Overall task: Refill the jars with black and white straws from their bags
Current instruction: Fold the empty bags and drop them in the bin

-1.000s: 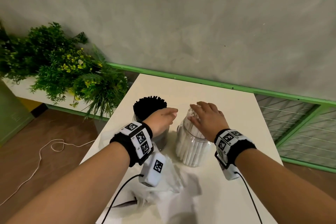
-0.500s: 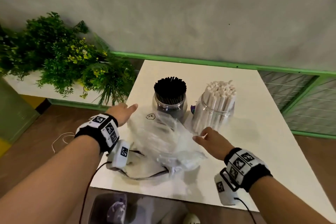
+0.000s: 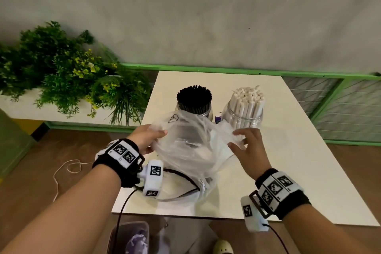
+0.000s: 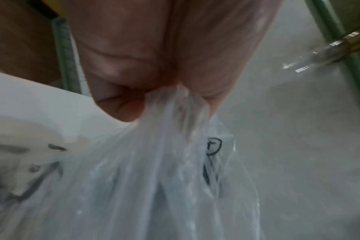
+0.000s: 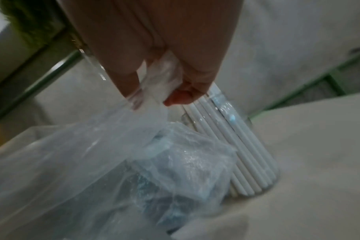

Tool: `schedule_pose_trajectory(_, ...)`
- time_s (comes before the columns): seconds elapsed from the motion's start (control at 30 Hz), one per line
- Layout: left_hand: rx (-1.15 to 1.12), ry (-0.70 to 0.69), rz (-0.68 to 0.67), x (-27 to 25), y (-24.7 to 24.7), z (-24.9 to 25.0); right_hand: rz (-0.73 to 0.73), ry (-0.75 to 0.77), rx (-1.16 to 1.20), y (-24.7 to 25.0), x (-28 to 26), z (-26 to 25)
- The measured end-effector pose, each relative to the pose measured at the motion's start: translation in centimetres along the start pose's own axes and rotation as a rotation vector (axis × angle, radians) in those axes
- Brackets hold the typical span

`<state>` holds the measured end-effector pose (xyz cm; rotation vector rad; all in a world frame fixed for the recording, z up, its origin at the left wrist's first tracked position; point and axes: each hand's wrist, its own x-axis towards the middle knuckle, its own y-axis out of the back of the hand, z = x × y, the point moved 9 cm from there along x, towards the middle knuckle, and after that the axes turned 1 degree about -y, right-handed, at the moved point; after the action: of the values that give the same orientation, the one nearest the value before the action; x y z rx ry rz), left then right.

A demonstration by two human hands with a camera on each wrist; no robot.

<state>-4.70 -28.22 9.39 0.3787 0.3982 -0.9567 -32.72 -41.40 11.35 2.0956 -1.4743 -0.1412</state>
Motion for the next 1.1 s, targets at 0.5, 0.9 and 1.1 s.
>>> schedule_pose_trajectory(0.5, 0.380, -0.375, -0.227, -3.3, -2.8, 7.3, -0.045, 0.329, -0.625, 0.6, 0.7, -3.3)
schedule_pose_trajectory(0.9, 0.840, -0.491, -0.102, -2.8, -4.3, 5.6, -0.078, 0.290, -0.207, 2.6, 1.9, -4.8)
schedule_pose_trajectory(1.1, 0.767, -0.588, -0.175, -3.4, -8.1, 6.9, 0.039, 0.354, -0.092, 3.1, 2.4, -8.4)
